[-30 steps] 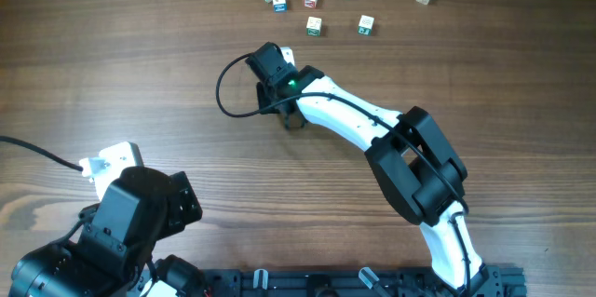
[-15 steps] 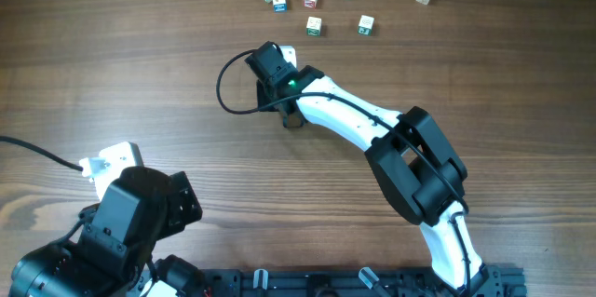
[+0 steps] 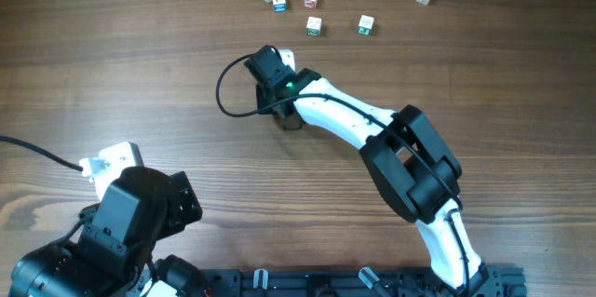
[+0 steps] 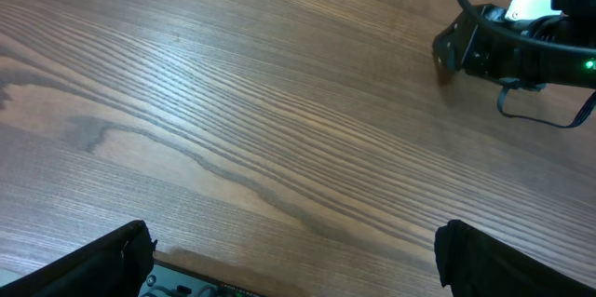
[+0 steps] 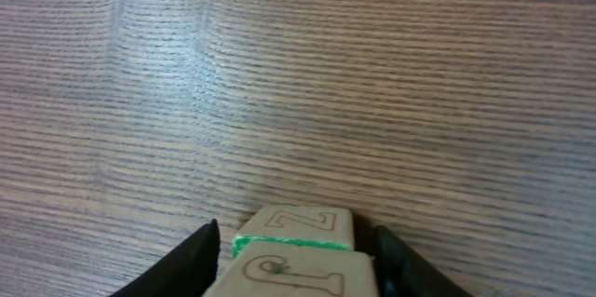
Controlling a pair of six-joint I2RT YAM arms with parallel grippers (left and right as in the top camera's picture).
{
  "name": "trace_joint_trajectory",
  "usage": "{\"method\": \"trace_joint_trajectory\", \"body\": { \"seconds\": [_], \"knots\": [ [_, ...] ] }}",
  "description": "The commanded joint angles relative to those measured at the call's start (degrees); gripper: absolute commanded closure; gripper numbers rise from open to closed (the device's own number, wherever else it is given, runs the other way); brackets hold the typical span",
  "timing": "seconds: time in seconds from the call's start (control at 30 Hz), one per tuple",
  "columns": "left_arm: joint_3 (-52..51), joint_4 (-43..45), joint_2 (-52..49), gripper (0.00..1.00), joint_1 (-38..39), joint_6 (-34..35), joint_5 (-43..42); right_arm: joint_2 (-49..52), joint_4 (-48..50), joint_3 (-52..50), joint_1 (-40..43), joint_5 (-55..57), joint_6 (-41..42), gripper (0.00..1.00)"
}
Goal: Form a tower
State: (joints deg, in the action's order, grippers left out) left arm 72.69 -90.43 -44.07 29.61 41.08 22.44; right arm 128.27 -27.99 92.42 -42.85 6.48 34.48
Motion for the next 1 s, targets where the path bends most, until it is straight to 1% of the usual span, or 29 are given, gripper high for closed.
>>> {"method": "trace_joint_trajectory", "body": {
  "seconds": [0.0,0.1,0.23,0.33,0.43,0.57,0.6,0.7,0.73,0.77,0.83,0.87,0.97],
  "knots": [
    [-0.09,-0.04,0.04,0.0,-0.26,0.76,-0.31,0.96,0.31,1.05,-0.7,0.61,-1.18,0.57],
    [-0.09,-0.04,0.04,0.0,-0.26,0.76,-0.31,0.96,0.33,1.05,-0.7,0.83,-0.98,0.64],
    [-0.09,-0.04,0.04,0.0,-0.26,0.76,-0.31,0.96,0.26,1.05,-0.7,1.68,0.37,0.67],
    [-0.09,-0.04,0.04,0.0,-0.26,0.76,-0.31,0.96,0.09,1.05,-0.7,1.68,1.81,0.67],
    [-0.09,-0.07,0.04,0.0,-0.26,0.76,-0.31,0.96,0.09,1.14,-0.7,1.68,2.71,0.63],
    [-0.09,-0.07,0.04,0.0,-0.26,0.76,-0.31,0.96,0.15,1.14,-0.7,1.64,3.04,0.49],
    [-0.09,-0.04,0.04,0.0,-0.26,0.76,-0.31,0.96,0.57,1.16,-0.7,0.9,2.6,0.43],
    [-0.09,-0.04,0.04,0.0,-0.26,0.76,-0.31,0.96,1.16,1.44,-0.7,-0.52,1.51,0.38],
    [-0.09,-0.07,0.04,0.0,-0.26,0.76,-0.31,0.96,0.96,1.64,-0.7,-0.5,1.49,0.35],
    [-0.09,-0.04,0.04,0.0,-0.26,0.76,-0.31,0.94,0.24,2.19,-0.7,-0.52,1.51,0.26],
    [-0.09,-0.04,0.04,0.0,-0.26,0.76,-0.31,0.5,-3.74,5.29,-0.7,-0.5,1.53,0.02],
    [-0.09,-0.04,0.04,0.0,-0.26,0.76,-0.31,0.17,-5.92,7.19,-0.7,-0.5,1.49,0.0],
    [-0.09,-0.04,0.04,0.0,-0.26,0.76,-0.31,-0.87,-14.86,15.34,-0.7,-0.5,1.38,0.01]
  ]
}}
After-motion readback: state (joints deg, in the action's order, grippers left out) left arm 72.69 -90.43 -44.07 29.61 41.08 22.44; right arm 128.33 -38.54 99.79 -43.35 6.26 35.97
